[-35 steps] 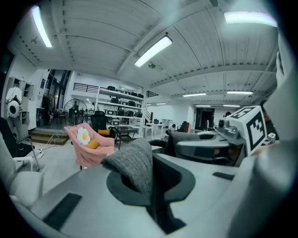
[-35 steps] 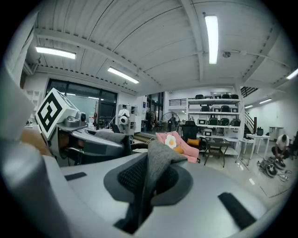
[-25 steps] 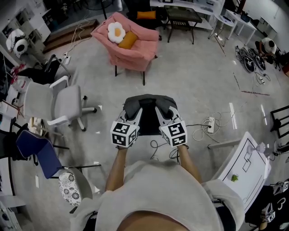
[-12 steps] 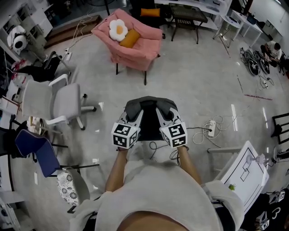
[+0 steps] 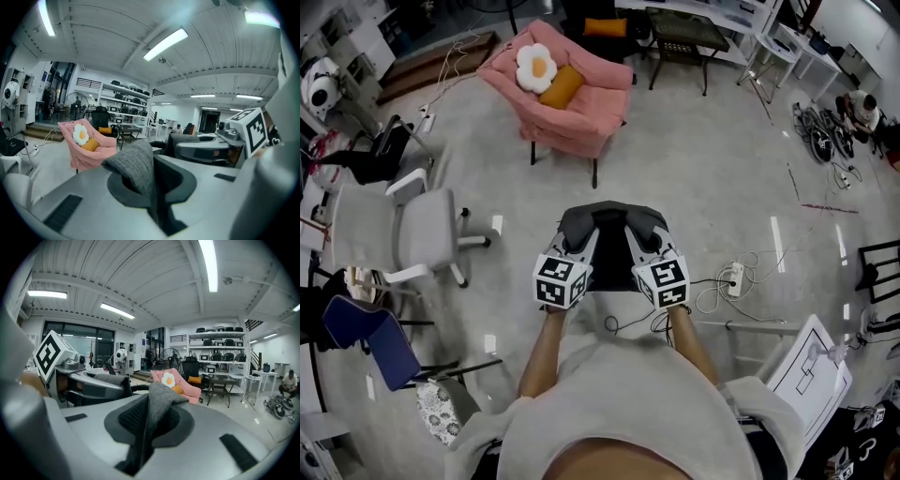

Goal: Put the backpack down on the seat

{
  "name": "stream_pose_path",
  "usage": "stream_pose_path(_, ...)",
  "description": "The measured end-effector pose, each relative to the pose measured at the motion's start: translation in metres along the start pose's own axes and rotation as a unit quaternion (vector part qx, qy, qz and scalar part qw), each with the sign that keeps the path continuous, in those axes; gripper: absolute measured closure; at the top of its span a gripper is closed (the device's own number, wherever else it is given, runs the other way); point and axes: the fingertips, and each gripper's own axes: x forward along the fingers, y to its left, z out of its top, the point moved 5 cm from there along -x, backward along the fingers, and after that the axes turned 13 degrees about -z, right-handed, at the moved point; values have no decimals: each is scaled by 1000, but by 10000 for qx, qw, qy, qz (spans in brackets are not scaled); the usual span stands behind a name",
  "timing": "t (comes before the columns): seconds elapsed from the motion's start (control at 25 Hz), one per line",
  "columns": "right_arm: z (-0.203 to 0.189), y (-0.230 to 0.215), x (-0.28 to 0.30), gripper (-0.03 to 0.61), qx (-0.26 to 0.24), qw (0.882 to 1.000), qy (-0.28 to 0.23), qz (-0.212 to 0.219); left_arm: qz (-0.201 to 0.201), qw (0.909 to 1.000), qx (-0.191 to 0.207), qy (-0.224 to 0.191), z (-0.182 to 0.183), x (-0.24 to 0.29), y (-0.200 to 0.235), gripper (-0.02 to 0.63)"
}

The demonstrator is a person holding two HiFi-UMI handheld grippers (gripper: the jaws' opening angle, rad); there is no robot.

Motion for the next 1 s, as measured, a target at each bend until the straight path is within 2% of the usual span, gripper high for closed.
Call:
stream_pose_path(0.6,95,-26,188,551,-32,9992,-66,-390,-425,9988,196,-148,105,62,182,583)
stream_pose_path(1.0,120,-35,272,551,37,9985,-175,-510,-577,9973,426,-158,144,95,267,583)
